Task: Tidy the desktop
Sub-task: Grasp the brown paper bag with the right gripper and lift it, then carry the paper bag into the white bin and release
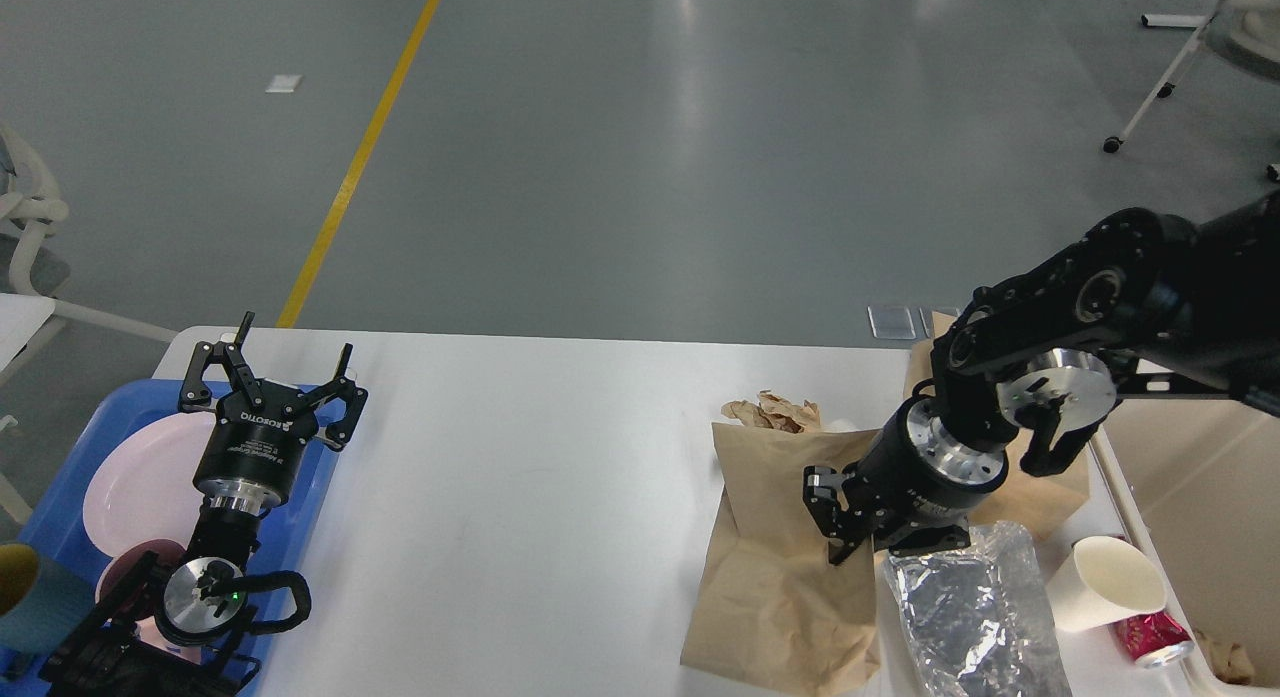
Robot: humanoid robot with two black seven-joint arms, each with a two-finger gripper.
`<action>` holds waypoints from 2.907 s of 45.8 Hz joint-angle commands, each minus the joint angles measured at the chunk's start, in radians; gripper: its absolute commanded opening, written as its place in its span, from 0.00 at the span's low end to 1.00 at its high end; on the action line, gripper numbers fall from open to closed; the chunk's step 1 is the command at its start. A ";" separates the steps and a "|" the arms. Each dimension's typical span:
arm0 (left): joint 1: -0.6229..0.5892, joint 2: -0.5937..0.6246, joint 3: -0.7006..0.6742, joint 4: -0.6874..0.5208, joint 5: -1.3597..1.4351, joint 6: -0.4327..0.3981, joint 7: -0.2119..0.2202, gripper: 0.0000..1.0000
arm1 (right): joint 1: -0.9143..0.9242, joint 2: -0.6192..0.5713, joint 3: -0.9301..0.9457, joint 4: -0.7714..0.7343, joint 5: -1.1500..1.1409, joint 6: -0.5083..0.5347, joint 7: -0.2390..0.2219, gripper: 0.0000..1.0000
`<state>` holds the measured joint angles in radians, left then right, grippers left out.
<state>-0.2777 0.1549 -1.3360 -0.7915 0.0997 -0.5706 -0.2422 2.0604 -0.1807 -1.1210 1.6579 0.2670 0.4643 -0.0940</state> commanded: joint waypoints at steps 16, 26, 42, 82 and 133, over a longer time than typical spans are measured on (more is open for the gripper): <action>0.000 0.000 0.000 0.000 0.000 0.000 0.000 0.96 | 0.423 -0.052 -0.358 0.000 -0.028 0.237 0.174 0.00; 0.000 0.000 0.001 0.000 0.000 0.000 0.000 0.96 | 0.392 -0.086 -0.419 -0.033 -0.026 0.203 0.172 0.00; 0.000 0.000 0.001 0.000 0.000 0.000 -0.002 0.96 | 0.120 -0.358 -0.582 -0.295 -0.029 -0.010 0.160 0.00; 0.000 0.000 0.001 0.000 0.000 0.000 0.000 0.96 | -1.281 -0.413 0.102 -1.338 0.018 -0.521 0.128 0.00; 0.000 0.000 0.001 0.000 0.000 0.000 0.000 0.96 | -1.605 -0.203 0.228 -1.616 0.018 -0.582 0.120 0.73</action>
<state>-0.2776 0.1550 -1.3346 -0.7915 0.0997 -0.5706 -0.2428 0.4480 -0.3759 -0.8928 0.0438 0.2838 -0.0793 0.0247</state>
